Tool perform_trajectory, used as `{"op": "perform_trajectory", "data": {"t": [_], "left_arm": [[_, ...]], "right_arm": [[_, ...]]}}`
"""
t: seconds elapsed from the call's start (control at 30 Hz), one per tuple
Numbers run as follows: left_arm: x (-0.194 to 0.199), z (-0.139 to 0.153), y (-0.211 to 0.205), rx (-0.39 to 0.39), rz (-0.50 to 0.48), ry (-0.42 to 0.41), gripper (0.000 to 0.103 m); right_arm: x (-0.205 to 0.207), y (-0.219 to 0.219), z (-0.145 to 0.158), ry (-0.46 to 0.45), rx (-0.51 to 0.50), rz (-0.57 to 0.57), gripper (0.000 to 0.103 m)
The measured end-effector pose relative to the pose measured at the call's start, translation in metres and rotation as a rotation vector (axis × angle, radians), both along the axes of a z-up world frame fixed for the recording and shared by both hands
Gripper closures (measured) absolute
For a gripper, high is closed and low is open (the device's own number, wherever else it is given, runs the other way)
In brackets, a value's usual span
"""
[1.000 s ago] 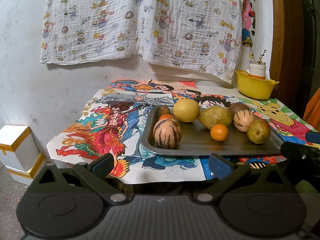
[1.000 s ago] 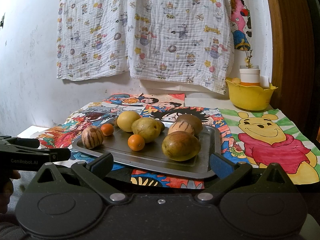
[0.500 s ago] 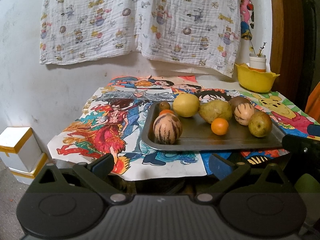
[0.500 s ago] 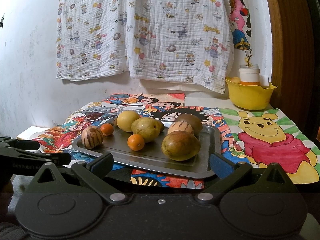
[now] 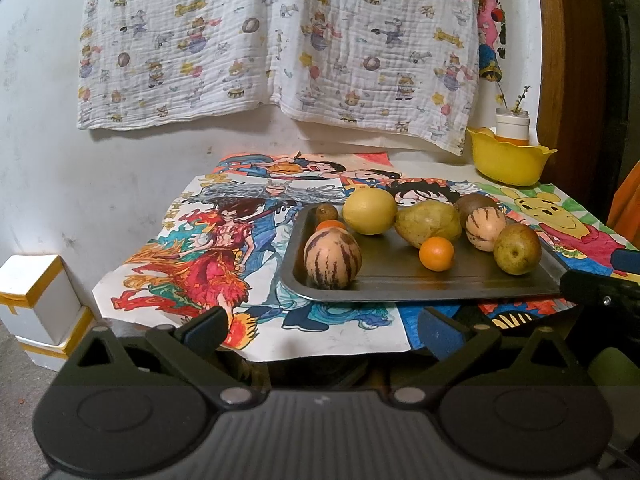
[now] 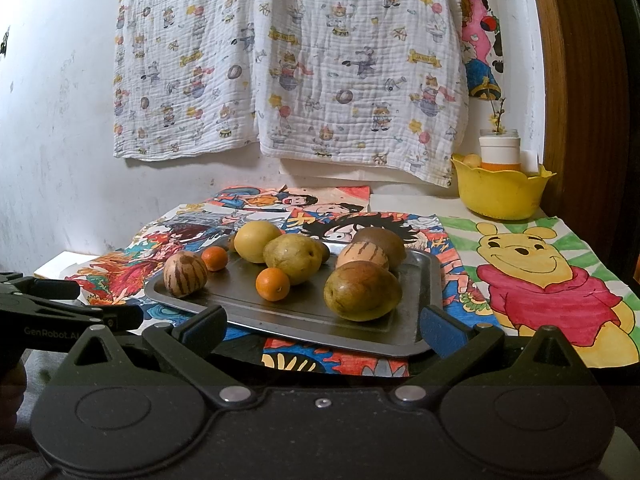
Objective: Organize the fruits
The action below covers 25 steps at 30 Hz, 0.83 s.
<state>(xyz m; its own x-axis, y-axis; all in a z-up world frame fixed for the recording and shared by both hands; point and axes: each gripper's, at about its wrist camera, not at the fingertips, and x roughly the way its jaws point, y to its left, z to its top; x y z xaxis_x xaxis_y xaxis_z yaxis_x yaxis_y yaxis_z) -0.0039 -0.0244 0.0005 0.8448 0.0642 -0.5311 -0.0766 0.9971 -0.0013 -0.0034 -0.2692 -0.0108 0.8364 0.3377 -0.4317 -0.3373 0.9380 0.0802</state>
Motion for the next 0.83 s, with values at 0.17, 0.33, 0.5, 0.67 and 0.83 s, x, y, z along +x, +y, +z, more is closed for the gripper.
{"op": "perform_trajectory", "data": {"t": [0.17,0.33,0.5,0.67,0.83], "left_arm": [[0.0001,-0.0001,0.0007,-0.001,-0.001,0.000,0.000],[-0.0002,-0.0001,-0.0001,-0.004,-0.002,0.000,0.000],[-0.0002,-0.0001,0.0015,-0.002,0.000,-0.001,0.000],[-0.0009,-0.0005,-0.0033,0.001,-0.004,-0.003,0.000],[-0.0014,-0.0003,-0.0017,0.000,-0.003,-0.001,0.000]], "right_arm": [[0.0000,0.0002,0.0000,0.000,0.000,0.000,0.001],[-0.0001,0.0004,0.0000,0.000,0.000,0.000,0.001],[-0.0002,0.0009,-0.0002,0.000,0.000,0.001,0.001],[-0.0003,0.0010,0.0000,0.000,0.000,0.001,0.001],[-0.0002,0.0011,0.0001,0.001,0.000,0.001,0.001]]}}
